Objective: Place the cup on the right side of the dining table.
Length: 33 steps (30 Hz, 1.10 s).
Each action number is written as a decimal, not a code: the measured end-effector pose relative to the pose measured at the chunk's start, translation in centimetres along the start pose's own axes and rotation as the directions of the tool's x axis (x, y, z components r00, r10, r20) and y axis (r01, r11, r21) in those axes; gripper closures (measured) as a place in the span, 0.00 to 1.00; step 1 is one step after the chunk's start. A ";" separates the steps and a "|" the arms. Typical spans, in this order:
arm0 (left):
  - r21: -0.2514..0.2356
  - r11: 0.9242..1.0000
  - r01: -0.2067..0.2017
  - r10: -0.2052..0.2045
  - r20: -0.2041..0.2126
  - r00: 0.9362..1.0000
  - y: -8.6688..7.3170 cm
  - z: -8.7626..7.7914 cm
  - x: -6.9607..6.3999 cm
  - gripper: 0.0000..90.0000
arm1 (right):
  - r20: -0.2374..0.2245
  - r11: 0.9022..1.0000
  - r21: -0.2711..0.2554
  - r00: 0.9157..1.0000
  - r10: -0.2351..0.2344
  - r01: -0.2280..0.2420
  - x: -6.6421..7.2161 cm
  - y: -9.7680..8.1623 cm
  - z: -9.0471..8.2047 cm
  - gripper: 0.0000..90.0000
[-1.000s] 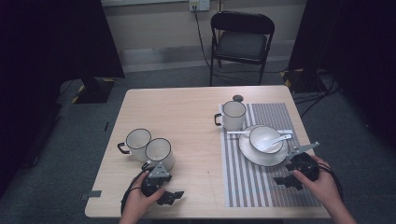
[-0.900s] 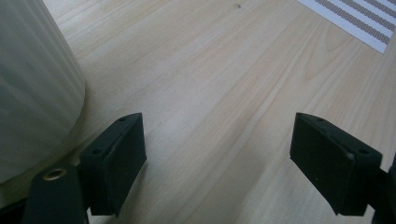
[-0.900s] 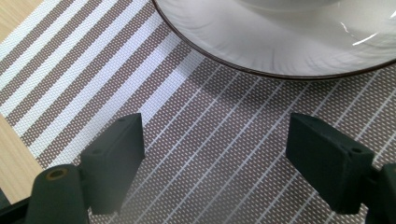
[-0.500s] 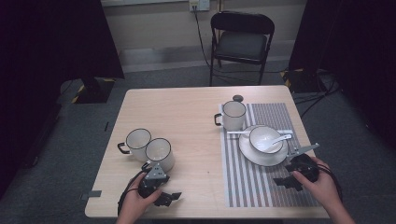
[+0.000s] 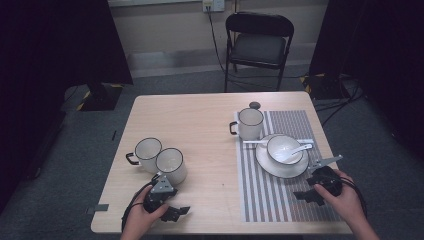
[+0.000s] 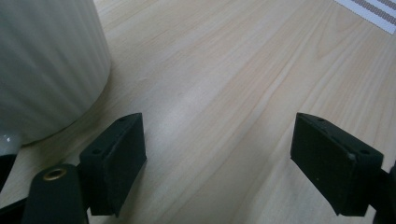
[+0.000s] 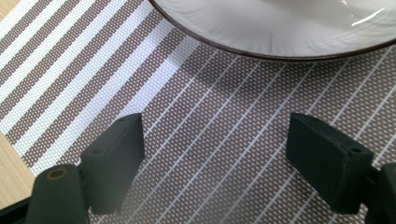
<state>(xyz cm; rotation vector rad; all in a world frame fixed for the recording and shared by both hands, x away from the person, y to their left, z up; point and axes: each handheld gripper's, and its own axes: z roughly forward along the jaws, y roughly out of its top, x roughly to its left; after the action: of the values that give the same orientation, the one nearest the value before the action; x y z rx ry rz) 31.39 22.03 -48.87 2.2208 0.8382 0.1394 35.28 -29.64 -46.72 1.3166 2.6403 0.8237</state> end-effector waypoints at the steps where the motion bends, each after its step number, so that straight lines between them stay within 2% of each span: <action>1: 0.002 1.000 0.000 0.000 -0.005 1.000 0.0 -0.1 0.0 0.20 | 0.005 1.000 -0.002 1.000 0.004 -0.004 0.0 0.0 0.0 0.21; 7: 0.003 1.000 -0.011 0.011 -0.007 1.000 -0.3 -0.4 0.1 0.21 | 0.005 1.000 -0.002 1.000 0.008 -0.008 0.0 -0.2 0.1 0.21; 23: -0.022 1.000 0.013 -0.013 -0.003 1.000 -1.5 -1.3 0.5 0.20 | 0.004 1.000 -0.004 1.000 0.019 -0.019 0.1 -0.4 0.2 0.21; 33: -0.022 1.000 0.007 -0.007 -0.004 1.000 -1.8 -1.6 0.6 0.20 | 0.002 1.000 -0.010 1.000 0.017 -0.017 0.1 -0.5 0.2 0.21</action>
<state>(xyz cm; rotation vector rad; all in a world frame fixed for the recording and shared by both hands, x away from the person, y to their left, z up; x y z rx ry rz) 30.38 24.34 -49.04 2.1976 0.8428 0.1488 34.96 -29.75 -47.08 1.3383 2.6236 0.8358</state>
